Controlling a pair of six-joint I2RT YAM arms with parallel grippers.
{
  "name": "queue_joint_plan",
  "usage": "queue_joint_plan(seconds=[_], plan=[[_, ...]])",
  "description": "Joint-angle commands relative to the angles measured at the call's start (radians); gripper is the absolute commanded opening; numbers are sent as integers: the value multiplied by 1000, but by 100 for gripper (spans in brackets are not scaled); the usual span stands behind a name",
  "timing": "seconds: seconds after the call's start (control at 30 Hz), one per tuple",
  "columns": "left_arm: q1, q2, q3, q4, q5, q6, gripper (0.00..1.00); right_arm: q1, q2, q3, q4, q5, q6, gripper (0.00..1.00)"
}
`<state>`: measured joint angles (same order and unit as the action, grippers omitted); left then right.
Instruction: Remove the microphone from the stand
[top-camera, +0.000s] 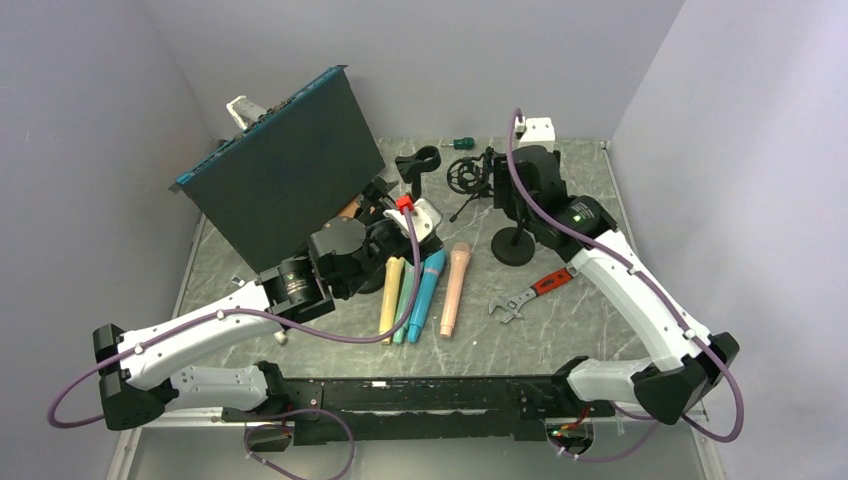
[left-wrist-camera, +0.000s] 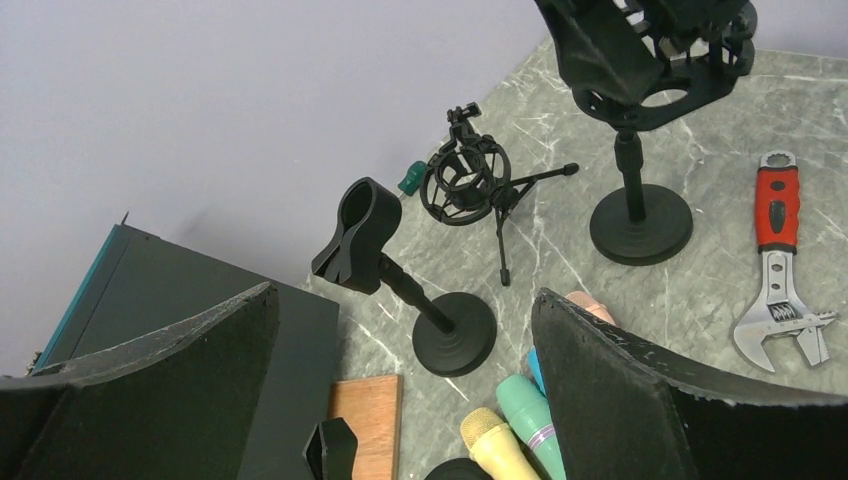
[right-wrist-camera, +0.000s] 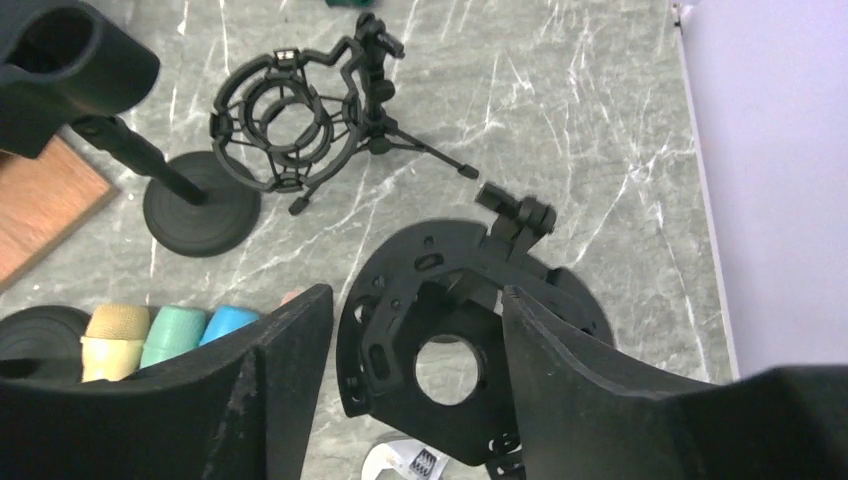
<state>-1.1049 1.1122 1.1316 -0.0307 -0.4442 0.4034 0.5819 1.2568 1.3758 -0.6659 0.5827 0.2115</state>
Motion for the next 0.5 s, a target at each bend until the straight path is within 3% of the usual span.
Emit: queue_joint_plan(seconds=[0.0,0.2,0.47], plan=[[-12,3,3,23,-21,8,99,0,-52,109,-42,21,11,67],[-20,3,1,22,-27,15,99,-13,-1,223,-91,86,8,76],[-24,-12,0,49,-30,20,99,-213,88,319,-187,-145,80,51]])
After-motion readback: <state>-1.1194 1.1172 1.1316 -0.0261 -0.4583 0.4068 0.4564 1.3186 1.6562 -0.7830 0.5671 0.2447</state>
